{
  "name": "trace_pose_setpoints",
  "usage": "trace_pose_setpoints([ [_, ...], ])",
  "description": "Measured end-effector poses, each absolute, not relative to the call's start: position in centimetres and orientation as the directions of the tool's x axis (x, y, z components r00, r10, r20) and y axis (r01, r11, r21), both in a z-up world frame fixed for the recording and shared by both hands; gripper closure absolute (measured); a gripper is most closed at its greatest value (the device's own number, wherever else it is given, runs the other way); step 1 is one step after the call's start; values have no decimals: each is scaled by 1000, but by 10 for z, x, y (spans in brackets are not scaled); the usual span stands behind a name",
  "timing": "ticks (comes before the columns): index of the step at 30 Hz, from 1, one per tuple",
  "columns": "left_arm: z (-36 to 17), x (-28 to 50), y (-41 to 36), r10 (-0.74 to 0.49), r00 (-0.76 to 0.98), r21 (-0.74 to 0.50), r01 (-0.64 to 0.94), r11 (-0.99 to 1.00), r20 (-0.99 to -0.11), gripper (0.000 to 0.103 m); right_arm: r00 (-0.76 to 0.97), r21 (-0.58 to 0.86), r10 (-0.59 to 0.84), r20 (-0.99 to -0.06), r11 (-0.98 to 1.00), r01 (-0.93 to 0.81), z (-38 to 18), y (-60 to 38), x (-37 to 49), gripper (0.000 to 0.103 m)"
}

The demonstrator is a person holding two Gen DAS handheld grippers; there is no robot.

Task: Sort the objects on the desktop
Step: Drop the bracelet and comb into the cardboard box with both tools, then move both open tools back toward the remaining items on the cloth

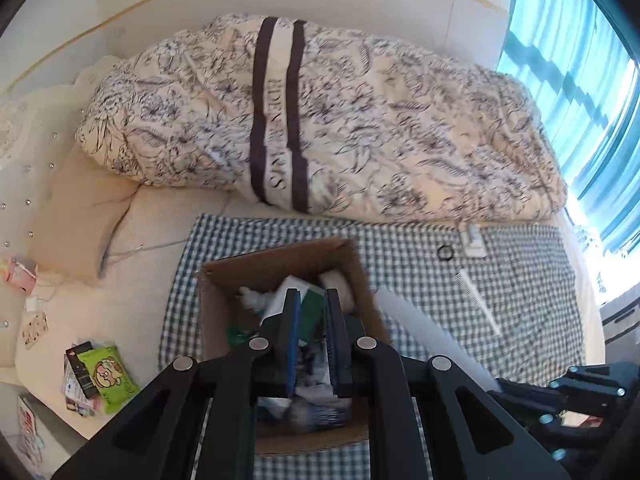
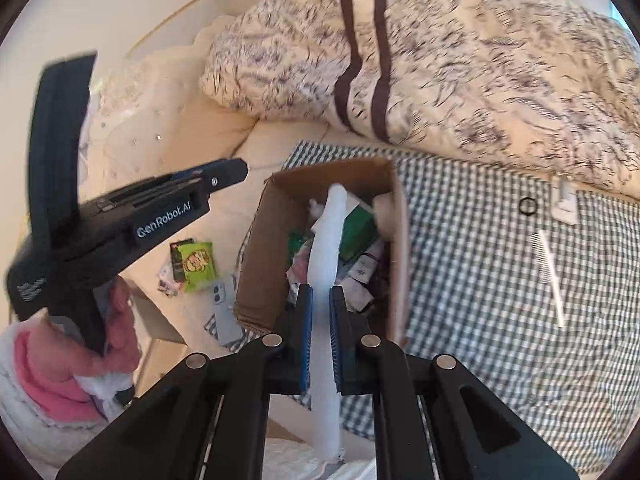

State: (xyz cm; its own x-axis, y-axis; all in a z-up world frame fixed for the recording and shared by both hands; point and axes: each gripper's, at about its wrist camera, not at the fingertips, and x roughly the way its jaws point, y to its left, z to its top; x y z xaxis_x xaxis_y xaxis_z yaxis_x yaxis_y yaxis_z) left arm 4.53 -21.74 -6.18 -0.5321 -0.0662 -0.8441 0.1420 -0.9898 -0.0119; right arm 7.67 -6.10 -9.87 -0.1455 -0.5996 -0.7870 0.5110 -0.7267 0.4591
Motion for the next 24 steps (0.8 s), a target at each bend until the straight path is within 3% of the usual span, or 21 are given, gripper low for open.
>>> trace_pose_setpoints([
  [3, -82, 44, -234, -46, -516, -26, 131, -991, -855, 92, -123, 425, -561, -819, -736, 526, -121, -94, 81, 95],
  [6, -105, 41, -243, -30, -482, -35, 125, -991, -875, 88, -97, 405, -527, -844, -746, 529, -138, -112, 82, 84],
  [7, -111, 40, -247, -10, -471, -53, 121, -991, -882, 75, -93, 397, -512, -854, -756, 520, -143, -117, 81, 63],
  [8, -118, 39, -250, -1, -447, -60, 122, -991, -894, 61, -99, 388, -501, -860, -767, 510, -145, -118, 78, 49],
  [9, -123, 38, -252, -7, -431, -53, 127, -990, -902, 29, -114, 384, -497, -860, -779, 496, -146, -117, 77, 30],
  [10, -126, 39, -254, -21, -426, -40, 136, -990, -904, 18, -122, 392, -505, -855, -781, 486, -145, -115, 76, 30],
  [24, -119, 19, -230, -18, -433, -40, 123, -992, -901, 18, -219, 383, -487, -846, -839, 387, -126, -66, 50, 29],
])
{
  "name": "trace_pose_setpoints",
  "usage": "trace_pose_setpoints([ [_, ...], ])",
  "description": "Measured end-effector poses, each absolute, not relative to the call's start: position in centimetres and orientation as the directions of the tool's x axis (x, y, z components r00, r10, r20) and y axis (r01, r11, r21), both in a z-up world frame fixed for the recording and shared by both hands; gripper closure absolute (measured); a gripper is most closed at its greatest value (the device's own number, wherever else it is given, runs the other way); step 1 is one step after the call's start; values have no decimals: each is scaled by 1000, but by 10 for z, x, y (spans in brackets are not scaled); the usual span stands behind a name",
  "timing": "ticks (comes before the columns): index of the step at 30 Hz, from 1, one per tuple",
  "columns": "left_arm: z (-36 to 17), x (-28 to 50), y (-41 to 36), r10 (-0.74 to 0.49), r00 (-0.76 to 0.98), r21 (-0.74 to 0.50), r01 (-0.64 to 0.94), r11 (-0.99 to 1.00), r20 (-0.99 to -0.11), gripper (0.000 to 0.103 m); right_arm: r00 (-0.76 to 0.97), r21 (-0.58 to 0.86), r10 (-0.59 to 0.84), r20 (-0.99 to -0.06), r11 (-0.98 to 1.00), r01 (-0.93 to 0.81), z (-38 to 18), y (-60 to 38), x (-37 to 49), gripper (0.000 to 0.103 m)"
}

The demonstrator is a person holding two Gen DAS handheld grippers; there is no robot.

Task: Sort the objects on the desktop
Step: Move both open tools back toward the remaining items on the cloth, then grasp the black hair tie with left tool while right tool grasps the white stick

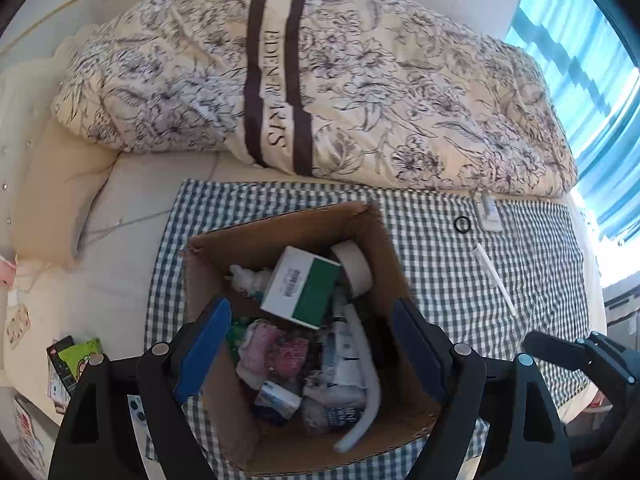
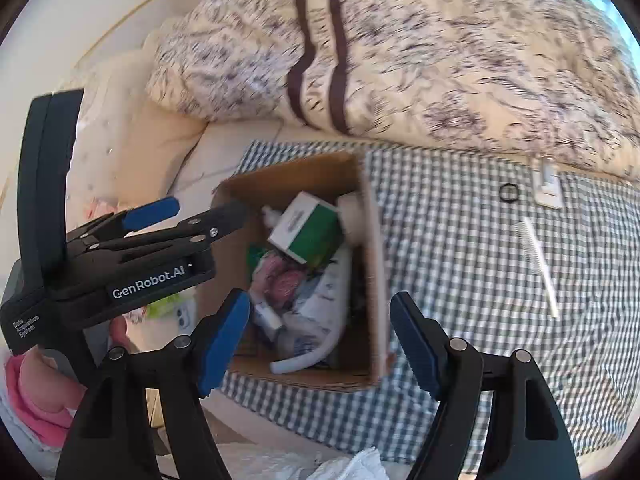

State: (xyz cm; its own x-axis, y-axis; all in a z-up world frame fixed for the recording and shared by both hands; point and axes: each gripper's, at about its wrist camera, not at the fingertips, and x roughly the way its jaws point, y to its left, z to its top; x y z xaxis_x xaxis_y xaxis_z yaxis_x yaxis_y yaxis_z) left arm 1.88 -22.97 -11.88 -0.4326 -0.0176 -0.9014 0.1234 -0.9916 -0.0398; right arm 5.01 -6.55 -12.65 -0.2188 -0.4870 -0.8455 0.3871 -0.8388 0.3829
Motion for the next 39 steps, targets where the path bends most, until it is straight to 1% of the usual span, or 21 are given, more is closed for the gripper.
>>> trace_pose_setpoints([
  [6, -119, 6, -173, -15, -419, -18, 76, -997, -908, 18, -320, 339, -433, -843, -889, 308, -118, 14, 39, 29],
  [11, -131, -7, -116, 1, -399, -31, 67, -997, -917, 15, -379, 290, -374, -846, -921, 262, -118, 92, 24, 31],
  [15, -147, -23, -70, -1, -377, -39, 98, -994, -926, 15, -367, 300, -372, -853, -924, 238, -130, 155, 3, 31],
  [17, -156, -34, -49, -3, -377, -44, 114, -993, -926, 15, -353, 301, -376, -857, -920, 251, -139, 175, -8, 33],
  [18, -159, -38, -42, -4, -380, -45, 119, -992, -925, 15, -340, 301, -382, -859, -915, 268, -145, 184, -14, 36],
  [19, -165, -44, -33, -1, -383, -51, 125, -991, -924, 15, -328, 297, -383, -863, -912, 284, -152, 190, -19, 37],
  [25, -213, -87, 5, -8, -371, -53, 155, -987, -929, 15, -257, 272, -385, -886, -882, 384, -205, 200, -45, 39],
  [27, -231, -103, 13, 1, -358, -53, 135, -989, -934, 15, -228, 274, -390, -892, -868, 413, -227, 193, -53, 40],
  [31, -268, -133, 32, -10, -343, -14, 65, -998, -939, 15, -183, 277, -381, -906, -862, 424, -269, 185, -66, 47],
  [34, -298, -154, 41, -16, -321, 5, 36, -999, -947, 15, -138, 296, -382, -914, -860, 415, -299, 179, -74, 48],
  [39, -337, -183, 42, 10, -285, -28, 59, -998, -958, 15, -82, 305, -376, -923, -845, 439, -334, 161, -86, 48],
])
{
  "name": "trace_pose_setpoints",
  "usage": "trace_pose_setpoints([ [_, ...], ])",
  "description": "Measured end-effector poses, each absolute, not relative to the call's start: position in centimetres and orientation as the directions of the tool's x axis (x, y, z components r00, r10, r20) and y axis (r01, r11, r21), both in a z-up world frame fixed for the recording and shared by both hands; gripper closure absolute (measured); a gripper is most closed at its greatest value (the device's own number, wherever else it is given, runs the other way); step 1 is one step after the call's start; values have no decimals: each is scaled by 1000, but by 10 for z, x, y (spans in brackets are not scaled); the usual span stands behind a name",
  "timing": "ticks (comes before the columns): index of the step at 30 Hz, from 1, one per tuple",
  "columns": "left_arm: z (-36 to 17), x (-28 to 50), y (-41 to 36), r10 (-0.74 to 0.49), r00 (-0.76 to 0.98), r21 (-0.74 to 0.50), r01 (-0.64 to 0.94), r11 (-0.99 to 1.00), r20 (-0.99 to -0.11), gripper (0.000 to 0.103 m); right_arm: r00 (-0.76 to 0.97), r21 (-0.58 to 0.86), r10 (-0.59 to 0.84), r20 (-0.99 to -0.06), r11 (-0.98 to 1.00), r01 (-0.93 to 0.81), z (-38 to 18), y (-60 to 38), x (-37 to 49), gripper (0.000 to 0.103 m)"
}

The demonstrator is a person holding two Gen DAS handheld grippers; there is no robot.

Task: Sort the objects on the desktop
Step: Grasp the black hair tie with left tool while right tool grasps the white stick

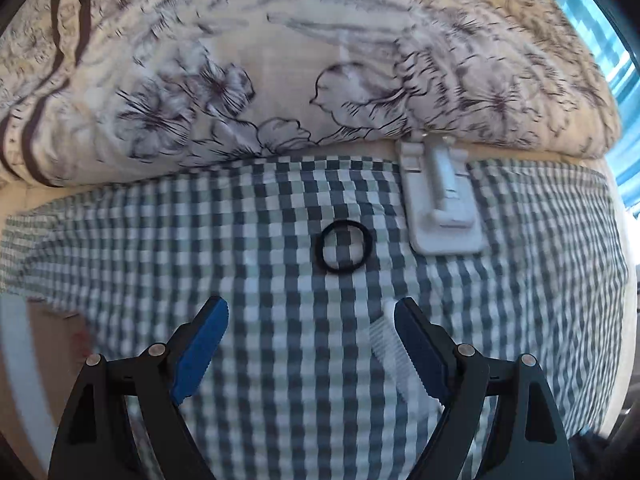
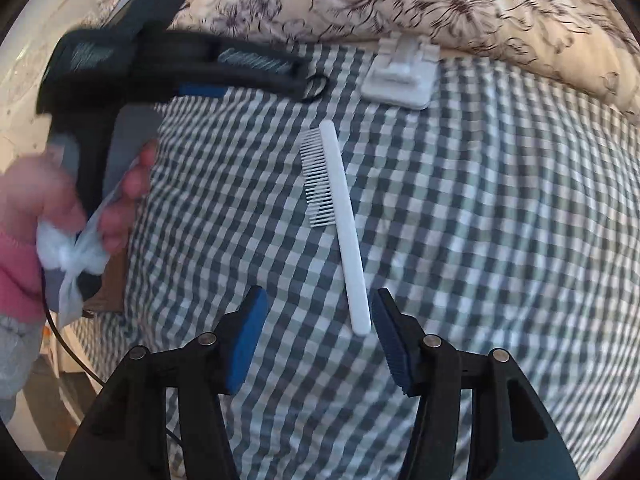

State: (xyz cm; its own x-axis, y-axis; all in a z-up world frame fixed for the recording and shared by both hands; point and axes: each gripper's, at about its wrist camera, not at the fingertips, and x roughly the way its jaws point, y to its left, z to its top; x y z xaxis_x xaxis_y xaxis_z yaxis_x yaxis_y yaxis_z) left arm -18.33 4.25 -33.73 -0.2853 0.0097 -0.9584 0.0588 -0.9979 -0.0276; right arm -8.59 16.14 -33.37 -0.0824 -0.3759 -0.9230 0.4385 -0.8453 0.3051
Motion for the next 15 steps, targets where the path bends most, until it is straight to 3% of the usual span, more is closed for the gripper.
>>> trace_pose_setpoints([
  [13, -386, -222, 44, 15, -297, -32, 51, -998, -955, 15, -39, 273, -312, -949, -880, 388, -382, 151, -102, 50],
  [14, -386, -221, 44, 15, -301, -32, 51, -998, -953, 15, -39, 268, -306, -951, -883, 386, -383, 151, -102, 52],
  [15, -386, -220, 44, 16, -304, -32, 47, -998, -952, 17, -44, 247, -286, -957, -888, 388, -384, 151, -102, 63],
])
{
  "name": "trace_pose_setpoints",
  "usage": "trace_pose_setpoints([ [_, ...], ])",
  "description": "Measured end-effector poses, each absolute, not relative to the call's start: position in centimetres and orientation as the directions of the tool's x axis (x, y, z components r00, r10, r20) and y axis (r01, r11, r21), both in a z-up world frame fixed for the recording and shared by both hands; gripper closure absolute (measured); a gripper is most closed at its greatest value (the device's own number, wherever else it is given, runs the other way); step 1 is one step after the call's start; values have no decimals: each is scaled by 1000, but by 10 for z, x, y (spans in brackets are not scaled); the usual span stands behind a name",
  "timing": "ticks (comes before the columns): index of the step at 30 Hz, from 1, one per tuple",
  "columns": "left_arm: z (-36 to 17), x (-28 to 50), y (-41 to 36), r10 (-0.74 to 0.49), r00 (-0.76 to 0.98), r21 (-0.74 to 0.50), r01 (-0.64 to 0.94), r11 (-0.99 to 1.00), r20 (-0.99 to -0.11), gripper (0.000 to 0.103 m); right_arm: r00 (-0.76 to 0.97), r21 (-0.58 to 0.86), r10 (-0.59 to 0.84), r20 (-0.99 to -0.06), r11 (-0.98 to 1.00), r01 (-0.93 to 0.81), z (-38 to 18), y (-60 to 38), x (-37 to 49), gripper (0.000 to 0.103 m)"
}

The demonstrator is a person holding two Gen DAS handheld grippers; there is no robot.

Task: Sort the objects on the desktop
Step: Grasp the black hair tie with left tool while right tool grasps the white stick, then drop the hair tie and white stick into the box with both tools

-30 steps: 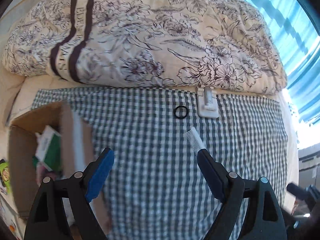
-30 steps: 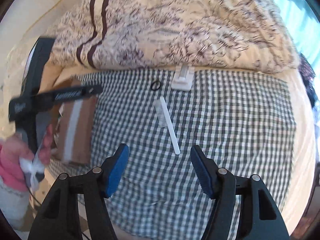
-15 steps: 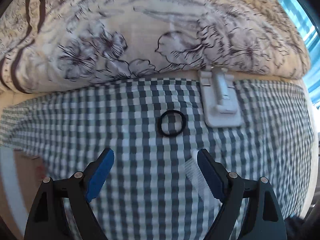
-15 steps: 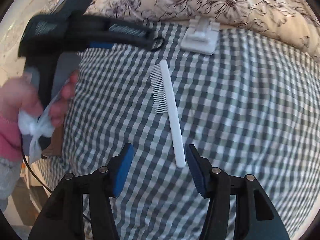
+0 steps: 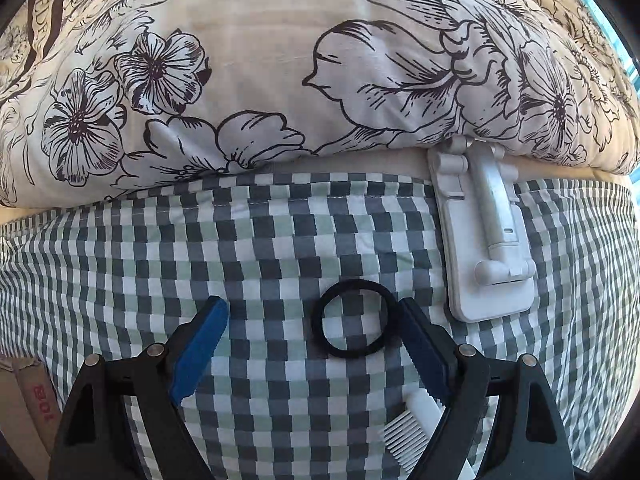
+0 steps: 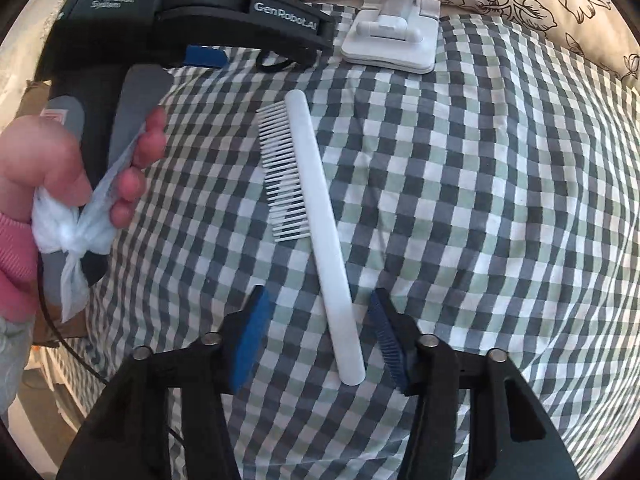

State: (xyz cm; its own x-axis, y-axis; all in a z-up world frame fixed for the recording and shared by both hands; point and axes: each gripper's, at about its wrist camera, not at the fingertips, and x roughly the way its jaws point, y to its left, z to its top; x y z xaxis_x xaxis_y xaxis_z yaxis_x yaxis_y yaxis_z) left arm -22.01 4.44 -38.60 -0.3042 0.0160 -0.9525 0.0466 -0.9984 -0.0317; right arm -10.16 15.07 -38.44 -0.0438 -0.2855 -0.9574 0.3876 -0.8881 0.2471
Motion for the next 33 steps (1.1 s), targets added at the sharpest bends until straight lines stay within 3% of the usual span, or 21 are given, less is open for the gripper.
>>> trace_pose_setpoints([
  [1, -385, -219, 44, 27, -306, -42, 40, -998, -952, 24, -48, 221, -260, -964, -892, 395, -386, 151, -101, 85],
  [2, -383, -218, 44, 41, -310, -54, 33, -998, -950, 31, -39, 212, -249, -968, -888, 408, -389, 148, -103, 88],
  [3, -380, -218, 44, 49, -315, -60, 28, -998, -948, 55, -37, 213, -249, -968, -887, 410, -389, 148, -104, 90],
  [4, -376, -216, 44, 66, -319, -76, 19, -997, -946, 90, -40, 220, -256, -966, -892, 395, -388, 152, -105, 90],
  [5, -373, -215, 45, 74, -317, -82, 12, -997, -946, 99, -37, 229, -262, -964, -895, 383, -387, 155, -105, 90],
  [17, -308, -179, 39, 91, -360, -118, 53, -992, -928, 99, -65, 308, -344, -937, -898, 315, -342, 192, -91, 90],
  [21, -267, -170, 35, 29, -394, -58, 62, -996, -919, 98, -59, 368, -401, -914, -881, 297, -326, 206, -81, 90],
  [33, -165, -95, -6, -35, -479, -50, 165, -985, -877, 98, -75, 430, -479, -875, -838, 336, -236, 176, -28, 90],
])
